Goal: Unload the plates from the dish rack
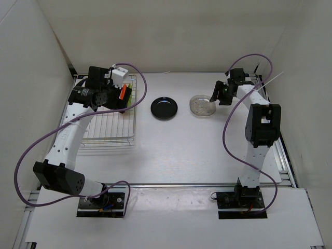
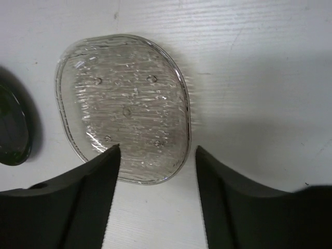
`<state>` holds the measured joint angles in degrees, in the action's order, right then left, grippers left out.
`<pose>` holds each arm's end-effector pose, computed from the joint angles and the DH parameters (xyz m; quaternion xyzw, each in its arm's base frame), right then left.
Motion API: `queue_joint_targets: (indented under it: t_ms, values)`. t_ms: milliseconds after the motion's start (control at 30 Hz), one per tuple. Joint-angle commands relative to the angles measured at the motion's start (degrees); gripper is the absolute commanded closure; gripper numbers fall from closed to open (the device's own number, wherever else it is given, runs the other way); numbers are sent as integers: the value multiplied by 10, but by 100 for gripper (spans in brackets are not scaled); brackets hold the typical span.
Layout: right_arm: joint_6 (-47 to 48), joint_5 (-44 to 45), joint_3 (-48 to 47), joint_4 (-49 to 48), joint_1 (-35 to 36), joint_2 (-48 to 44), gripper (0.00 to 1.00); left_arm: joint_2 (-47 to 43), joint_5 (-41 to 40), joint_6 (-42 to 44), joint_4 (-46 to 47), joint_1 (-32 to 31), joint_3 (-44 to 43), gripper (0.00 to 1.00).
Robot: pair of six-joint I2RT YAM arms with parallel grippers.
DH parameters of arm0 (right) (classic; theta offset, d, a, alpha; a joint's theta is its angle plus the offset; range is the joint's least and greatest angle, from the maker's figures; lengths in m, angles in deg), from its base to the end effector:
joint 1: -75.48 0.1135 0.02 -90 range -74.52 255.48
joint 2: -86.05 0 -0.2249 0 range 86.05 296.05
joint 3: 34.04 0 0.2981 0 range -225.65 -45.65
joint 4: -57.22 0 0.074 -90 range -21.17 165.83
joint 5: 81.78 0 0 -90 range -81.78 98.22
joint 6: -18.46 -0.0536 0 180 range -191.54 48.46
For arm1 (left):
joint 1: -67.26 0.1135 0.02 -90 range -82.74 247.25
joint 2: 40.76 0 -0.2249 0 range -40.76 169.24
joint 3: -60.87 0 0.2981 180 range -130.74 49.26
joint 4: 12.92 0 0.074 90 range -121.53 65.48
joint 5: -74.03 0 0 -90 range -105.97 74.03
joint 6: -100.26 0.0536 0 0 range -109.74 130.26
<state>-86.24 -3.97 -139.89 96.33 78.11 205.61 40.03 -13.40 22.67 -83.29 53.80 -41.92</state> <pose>0.4959 0.0341 0.1378 0.0654 0.9408 0.1472 0.2982 0.3351 -0.0827 0.3518 0.2169 0.9090 -0.0242 0.3551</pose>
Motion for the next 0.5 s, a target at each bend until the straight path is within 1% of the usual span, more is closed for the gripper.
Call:
queue_joint_targets:
  t_ms: [0,33,67,100,133,167,233,267,333,467]
  values:
    - [9,-12,-34,5,-8,-5,34,-31,14,5,-5,1,1,0]
    - [9,-12,-39,11,-8,-13,27,-31,14,5,1,1,8,0]
    - [9,-12,-39,11,-8,-13,25,-31,6,5,1,1,17,0]
    - [9,-7,-47,17,-13,-22,20,-31,1,0,8,1,17,0]
    - [9,-6,-53,23,-19,-33,19,-37,-5,-5,18,1,33,0]
    - [9,-6,-53,28,-19,-38,14,-37,-16,-5,26,1,42,0]
    - [15,-6,-60,40,-31,-60,9,-43,-30,-30,47,6,74,0]
    - [15,-1,-66,50,-31,-68,9,-43,-35,-36,65,12,83,0]
    - [32,6,-66,70,-31,-92,6,-38,-28,-47,77,18,96,0]
    - [93,6,-93,140,-26,-110,6,-9,33,-63,94,41,97,0]
